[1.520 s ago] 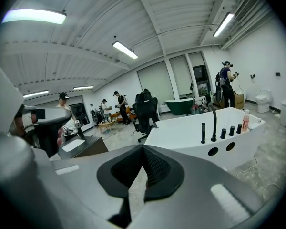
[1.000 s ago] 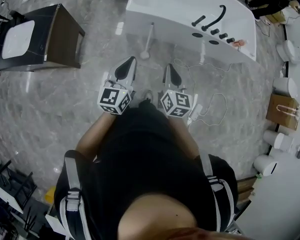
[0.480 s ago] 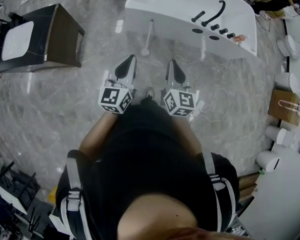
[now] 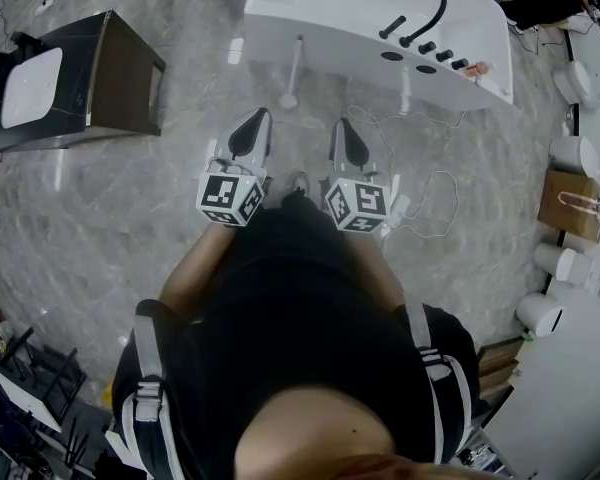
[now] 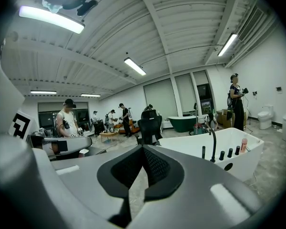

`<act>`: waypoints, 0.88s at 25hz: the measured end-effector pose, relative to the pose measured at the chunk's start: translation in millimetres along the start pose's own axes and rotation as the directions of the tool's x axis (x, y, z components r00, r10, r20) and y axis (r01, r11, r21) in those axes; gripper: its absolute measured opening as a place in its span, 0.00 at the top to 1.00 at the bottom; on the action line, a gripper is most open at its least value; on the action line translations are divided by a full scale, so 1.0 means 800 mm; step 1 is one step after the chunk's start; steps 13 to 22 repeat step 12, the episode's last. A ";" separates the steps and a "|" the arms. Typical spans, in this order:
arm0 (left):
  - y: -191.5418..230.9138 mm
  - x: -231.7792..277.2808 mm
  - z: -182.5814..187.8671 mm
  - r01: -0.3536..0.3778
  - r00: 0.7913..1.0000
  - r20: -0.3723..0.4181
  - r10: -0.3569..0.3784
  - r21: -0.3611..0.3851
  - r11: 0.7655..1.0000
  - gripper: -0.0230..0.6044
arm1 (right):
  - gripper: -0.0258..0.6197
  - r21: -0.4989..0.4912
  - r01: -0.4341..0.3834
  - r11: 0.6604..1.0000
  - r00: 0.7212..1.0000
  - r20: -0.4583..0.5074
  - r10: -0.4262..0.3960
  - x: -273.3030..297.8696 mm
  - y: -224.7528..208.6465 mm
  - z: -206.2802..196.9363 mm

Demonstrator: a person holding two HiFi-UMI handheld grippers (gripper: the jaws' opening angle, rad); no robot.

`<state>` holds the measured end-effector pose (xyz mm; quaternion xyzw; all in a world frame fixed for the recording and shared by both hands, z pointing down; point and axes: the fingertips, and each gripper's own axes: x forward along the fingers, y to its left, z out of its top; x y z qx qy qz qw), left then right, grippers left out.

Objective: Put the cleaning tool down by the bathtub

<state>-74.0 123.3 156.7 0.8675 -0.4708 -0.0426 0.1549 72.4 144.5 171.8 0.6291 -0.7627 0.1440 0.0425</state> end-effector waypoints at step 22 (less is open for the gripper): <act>-0.004 0.011 -0.002 0.020 1.000 -0.011 -0.020 0.002 1.000 0.95 | 0.96 -0.013 -0.001 1.000 1.000 0.003 0.001 0.006 0.000 0.005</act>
